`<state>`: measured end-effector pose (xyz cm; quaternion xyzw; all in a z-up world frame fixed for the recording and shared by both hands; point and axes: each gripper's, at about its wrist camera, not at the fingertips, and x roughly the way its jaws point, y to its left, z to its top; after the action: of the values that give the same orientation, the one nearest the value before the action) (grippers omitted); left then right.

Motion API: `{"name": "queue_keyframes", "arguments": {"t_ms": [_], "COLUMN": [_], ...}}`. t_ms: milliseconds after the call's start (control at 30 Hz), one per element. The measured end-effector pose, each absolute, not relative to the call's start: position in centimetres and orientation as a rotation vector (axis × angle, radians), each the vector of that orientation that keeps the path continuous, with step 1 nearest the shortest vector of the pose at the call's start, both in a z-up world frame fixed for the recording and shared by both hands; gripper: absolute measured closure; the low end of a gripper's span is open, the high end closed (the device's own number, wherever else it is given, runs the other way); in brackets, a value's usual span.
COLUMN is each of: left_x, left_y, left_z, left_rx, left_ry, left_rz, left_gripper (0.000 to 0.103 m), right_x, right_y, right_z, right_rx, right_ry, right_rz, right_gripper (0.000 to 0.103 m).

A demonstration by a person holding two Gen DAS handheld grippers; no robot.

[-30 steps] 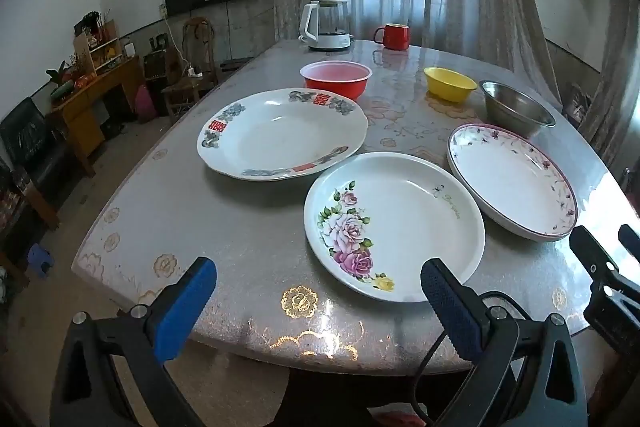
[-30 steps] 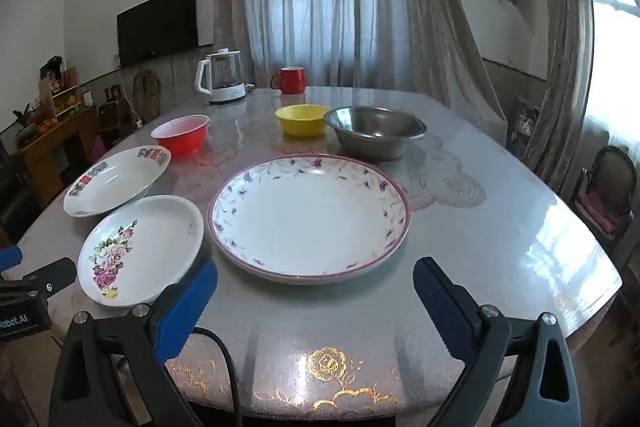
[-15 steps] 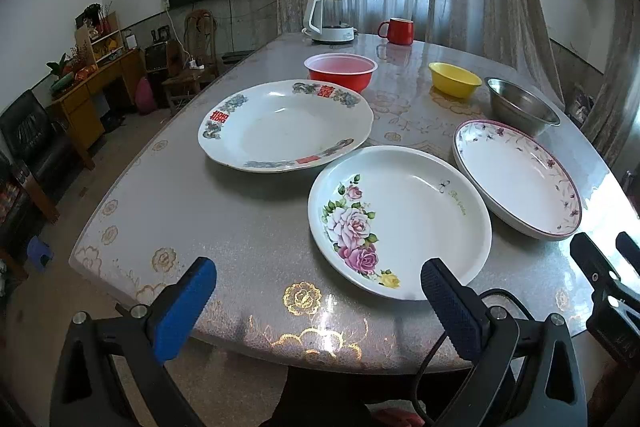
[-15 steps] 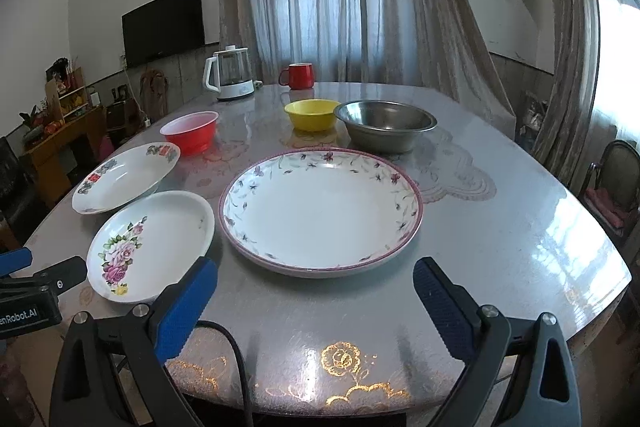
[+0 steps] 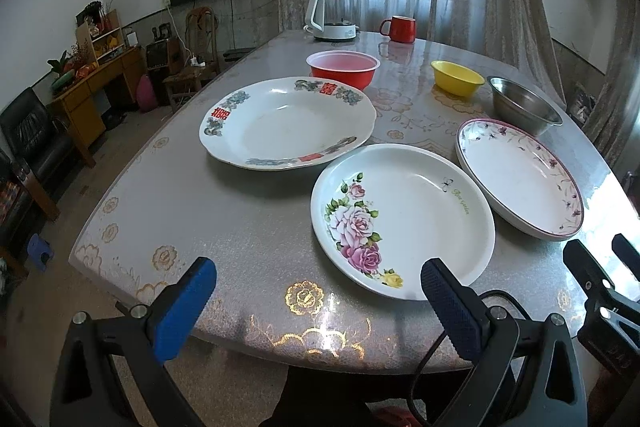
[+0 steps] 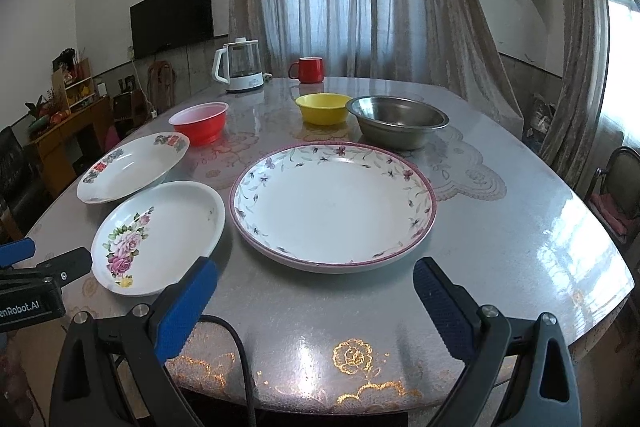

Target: Organize plates and bowls

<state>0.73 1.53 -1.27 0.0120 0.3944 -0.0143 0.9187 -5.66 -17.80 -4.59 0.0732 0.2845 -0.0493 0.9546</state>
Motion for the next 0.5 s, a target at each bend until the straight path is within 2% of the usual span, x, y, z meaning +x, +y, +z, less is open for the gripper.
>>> {"name": "queue_keyframes", "arguments": {"t_ms": [500], "left_x": [1.07], "left_y": [1.77], "left_z": [-1.41], "left_rx": [0.025], "left_ry": [0.819], "left_rz": [-0.028], "left_gripper": [0.000], "right_x": [-5.15], "right_y": [-17.50], "right_z": [-4.69], "right_rx": [0.133], "right_ry": [0.591], "right_rz": [-0.093], "right_gripper": [0.003]}}
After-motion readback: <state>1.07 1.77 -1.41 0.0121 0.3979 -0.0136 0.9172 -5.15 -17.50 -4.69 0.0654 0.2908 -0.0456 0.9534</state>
